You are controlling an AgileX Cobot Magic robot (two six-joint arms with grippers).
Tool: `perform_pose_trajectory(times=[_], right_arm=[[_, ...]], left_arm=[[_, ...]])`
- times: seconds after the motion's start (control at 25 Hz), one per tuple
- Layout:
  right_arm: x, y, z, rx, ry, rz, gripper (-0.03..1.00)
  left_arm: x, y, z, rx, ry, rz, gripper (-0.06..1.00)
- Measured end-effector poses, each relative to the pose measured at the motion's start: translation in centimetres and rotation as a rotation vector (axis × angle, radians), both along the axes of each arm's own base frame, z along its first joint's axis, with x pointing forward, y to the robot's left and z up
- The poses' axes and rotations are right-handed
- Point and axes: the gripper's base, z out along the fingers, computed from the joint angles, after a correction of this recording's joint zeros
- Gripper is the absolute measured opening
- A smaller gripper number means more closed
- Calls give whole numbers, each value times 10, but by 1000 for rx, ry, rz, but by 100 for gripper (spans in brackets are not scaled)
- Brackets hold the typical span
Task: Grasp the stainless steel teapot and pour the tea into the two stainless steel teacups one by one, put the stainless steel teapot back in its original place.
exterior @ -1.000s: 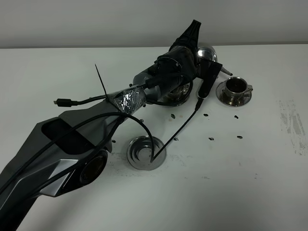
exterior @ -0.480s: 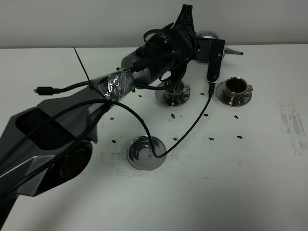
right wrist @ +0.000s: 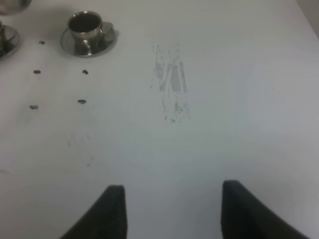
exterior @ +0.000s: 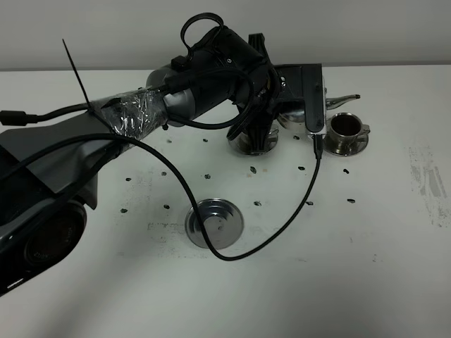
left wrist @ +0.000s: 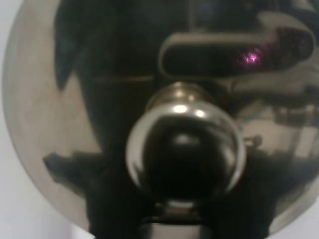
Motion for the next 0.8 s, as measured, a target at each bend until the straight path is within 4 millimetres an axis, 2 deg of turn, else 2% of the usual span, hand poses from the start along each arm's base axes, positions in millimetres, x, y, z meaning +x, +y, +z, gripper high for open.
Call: perform_pose_trajectory(times=[0.2, 0.4, 0.8], right_arm=[[0, 0, 0, 0, 0, 0, 42], [0, 0, 0, 0, 0, 0, 42], [0, 0, 0, -1, 0, 0, 42]], left_arm=[[-26, -19, -3, -43, 139, -4, 17], [-46, -33, -5, -39, 208, 2, 17], [-45, -33, -11, -44, 267, 110, 17]])
